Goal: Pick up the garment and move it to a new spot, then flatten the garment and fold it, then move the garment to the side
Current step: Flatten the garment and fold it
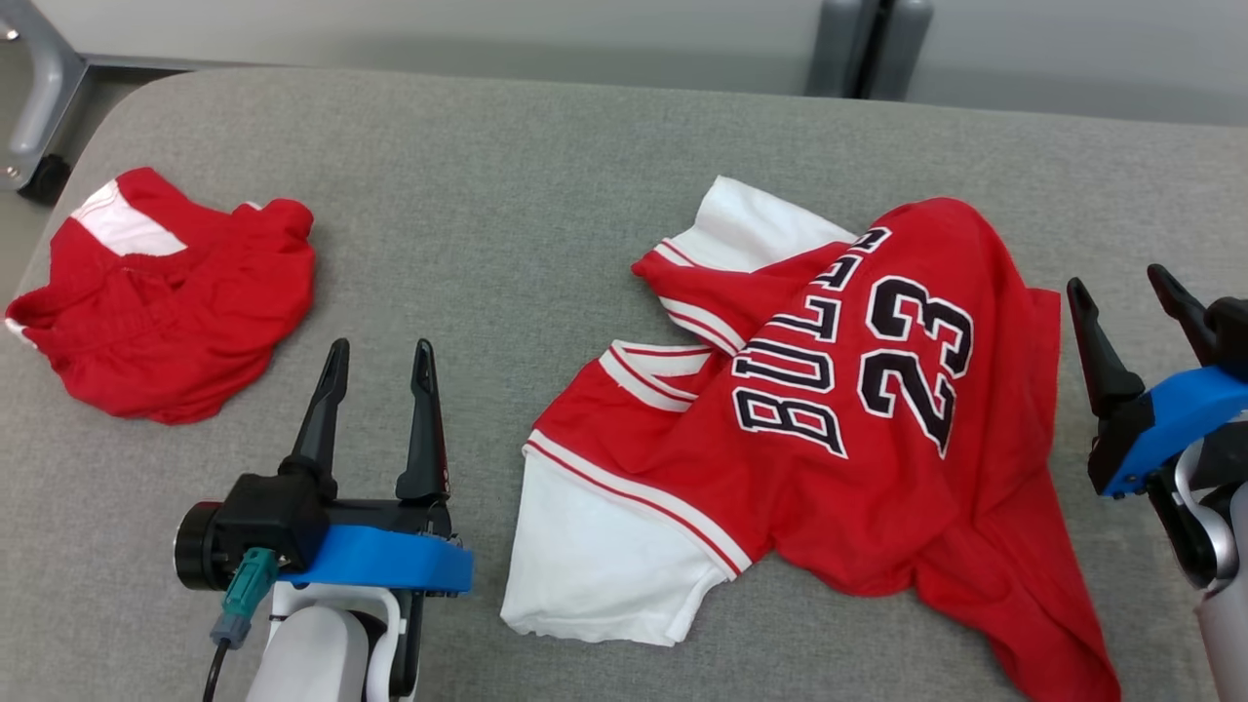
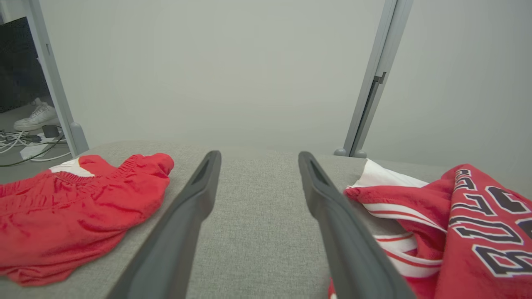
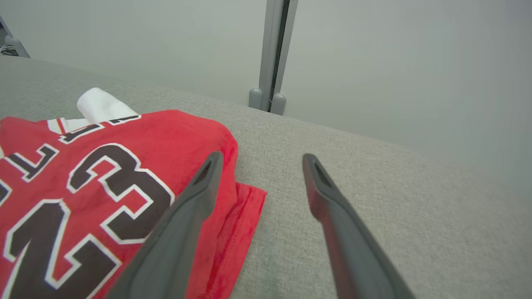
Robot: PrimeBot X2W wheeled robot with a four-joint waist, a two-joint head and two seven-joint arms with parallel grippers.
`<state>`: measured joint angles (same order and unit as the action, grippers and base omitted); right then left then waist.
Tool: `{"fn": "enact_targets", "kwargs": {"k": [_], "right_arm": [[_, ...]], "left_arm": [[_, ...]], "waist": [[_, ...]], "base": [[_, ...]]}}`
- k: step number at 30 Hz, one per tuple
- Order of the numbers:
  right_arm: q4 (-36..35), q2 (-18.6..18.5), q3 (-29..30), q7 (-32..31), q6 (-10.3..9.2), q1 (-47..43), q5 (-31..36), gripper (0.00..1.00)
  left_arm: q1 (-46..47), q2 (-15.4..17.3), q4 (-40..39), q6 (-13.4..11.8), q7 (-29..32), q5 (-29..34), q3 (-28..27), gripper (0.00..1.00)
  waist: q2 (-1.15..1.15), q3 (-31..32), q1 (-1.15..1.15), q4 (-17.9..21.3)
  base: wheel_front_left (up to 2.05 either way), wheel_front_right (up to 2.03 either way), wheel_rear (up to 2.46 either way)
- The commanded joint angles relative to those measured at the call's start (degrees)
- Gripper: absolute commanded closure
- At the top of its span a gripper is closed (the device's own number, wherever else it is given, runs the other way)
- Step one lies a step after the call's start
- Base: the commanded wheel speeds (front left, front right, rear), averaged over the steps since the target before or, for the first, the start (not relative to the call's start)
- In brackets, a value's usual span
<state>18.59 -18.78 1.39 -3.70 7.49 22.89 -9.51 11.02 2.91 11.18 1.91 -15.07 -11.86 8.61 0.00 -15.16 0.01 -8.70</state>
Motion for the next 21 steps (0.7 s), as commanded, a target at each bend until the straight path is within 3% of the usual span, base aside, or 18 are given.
{"fn": "enact_targets", "kwargs": {"k": [1, 10, 17, 18, 19, 20, 21], "right_arm": [[1.7, -0.6, 0.1, 0.5, 0.02, 1.6, 0.4, 0.00], [16.8, -0.4, -0.3, 2.6, 0.02, 6.8, 0.9, 0.00], [24.6, 1.1, -2.8, 4.1, 0.02, 10.5, -0.5, 0.00], [25.5, 1.5, -3.4, 4.0, 0.03, 10.8, -0.9, 0.38], [26.2, 1.8, -3.8, 4.5, 0.04, 11.2, -1.4, 0.93], [26.2, 1.8, -3.8, 4.5, 0.04, 11.2, -1.4, 0.93], [26.8, 1.9, -4.0, 4.8, 0.04, 11.5, -1.9, 1.00]], "left_arm": [[1.2, 0.0, -0.2, -0.2, -0.2, -0.2, 0.4, 0.00], [2.6, 0.0, -0.6, -0.8, -0.2, -0.7, 1.3, 0.00], [3.3, 0.0, -0.7, -1.0, -0.2, -0.8, 1.8, 0.00], [3.3, 0.0, -0.7, -1.1, -0.2, -0.8, 1.8, 0.00], [3.3, 0.0, -0.6, -1.1, -0.2, -0.8, 1.9, 0.00], [3.3, 0.0, -0.6, -1.1, -0.2, -0.8, 1.9, 0.00], [3.3, 0.0, -0.5, -1.2, -0.2, -0.8, 2.0, 0.00]], "waist": [[0.00, -0.9, -0.01, -0.9], [0.00, -2.8, -0.01, -2.8], [0.00, -3.7, -0.01, -3.2], [0.00, -3.7, -0.01, -3.2], [0.00, -3.7, -0.01, -3.2], [0.00, -3.7, -0.01, -3.2], [0.00, -3.6, -0.01, -3.2]], "base": [[0.00, 0.00, 0.00], [0.00, 0.00, 0.00], [0.00, 0.00, 0.00], [0.00, 0.00, 0.00], [0.00, 0.00, 0.00], [0.00, 0.00, 0.00], [0.00, 0.00, 0.00]]}}
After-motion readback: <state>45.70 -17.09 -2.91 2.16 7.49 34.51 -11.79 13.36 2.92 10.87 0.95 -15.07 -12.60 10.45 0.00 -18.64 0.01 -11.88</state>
